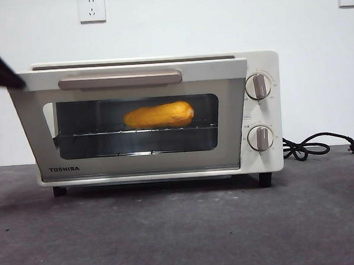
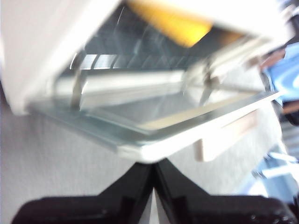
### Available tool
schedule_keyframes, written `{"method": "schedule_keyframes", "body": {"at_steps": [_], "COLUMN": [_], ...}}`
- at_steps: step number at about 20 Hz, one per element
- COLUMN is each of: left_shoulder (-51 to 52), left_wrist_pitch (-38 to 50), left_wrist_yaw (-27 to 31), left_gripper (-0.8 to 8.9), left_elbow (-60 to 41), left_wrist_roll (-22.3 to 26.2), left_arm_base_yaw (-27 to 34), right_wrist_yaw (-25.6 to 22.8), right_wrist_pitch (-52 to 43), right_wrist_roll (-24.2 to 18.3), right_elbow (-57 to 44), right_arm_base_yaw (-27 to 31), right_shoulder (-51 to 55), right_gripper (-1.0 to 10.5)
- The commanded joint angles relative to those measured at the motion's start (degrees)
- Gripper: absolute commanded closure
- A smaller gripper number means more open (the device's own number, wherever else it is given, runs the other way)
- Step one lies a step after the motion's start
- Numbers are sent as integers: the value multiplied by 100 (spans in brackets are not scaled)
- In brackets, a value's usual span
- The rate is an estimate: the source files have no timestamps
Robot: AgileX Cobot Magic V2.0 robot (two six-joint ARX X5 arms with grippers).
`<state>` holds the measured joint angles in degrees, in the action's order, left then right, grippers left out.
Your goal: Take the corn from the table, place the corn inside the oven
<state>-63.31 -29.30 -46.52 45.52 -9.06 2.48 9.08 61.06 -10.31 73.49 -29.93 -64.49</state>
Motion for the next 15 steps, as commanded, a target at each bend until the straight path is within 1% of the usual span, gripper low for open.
{"method": "schedule_keyframes", "body": {"at_steps": [1,3,5,6,10,15], "left_shoulder": [313,603,831,927,1062,1143], "left_wrist_pitch": [24,24,26,33,20,20], "left_wrist_yaw": [374,883,1425,1598,1851,1851], "left_gripper": [821,821,821,821,821,820], "left_elbow": [229,426,573,603,610,610], "left_wrist_roll": [-286,-400,-402,-402,-402,-452], "left_arm_base_yaw": [-17,-31,-35,-35,-33,-79], "right_wrist_yaw": [35,33,31,7,-118,-258], "right_wrist_pitch": [-44,-107,-190,-245,-415,-575], "right_wrist_roll": [-22,-22,-26,-26,-28,-26], "right_elbow": [-7,-7,-7,-7,-7,-7], "right_arm_base_yaw": [0,0,0,0,0,0], "right_shoulder": [-22,-22,-22,-22,-22,-22], "right_gripper": [958,958,958,958,958,958]}}
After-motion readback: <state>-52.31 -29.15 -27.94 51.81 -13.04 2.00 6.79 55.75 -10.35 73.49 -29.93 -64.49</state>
